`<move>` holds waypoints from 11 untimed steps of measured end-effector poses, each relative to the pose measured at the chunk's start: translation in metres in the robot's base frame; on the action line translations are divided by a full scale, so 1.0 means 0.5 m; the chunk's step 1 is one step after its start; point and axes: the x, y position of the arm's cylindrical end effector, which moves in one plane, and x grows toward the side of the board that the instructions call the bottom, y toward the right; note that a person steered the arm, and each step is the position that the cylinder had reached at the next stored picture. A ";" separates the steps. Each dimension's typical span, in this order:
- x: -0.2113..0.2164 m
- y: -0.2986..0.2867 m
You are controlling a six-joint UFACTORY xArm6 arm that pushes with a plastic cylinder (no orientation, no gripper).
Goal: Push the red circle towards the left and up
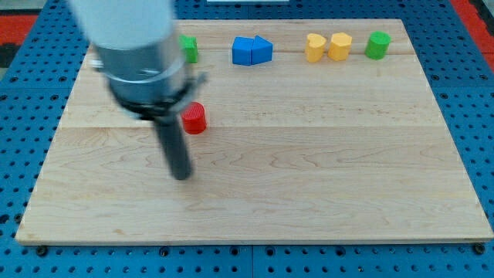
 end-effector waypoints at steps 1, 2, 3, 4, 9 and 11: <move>-0.075 0.057; -0.144 0.043; -0.200 0.008; -0.172 -0.150; -0.155 -0.383; -0.269 -0.383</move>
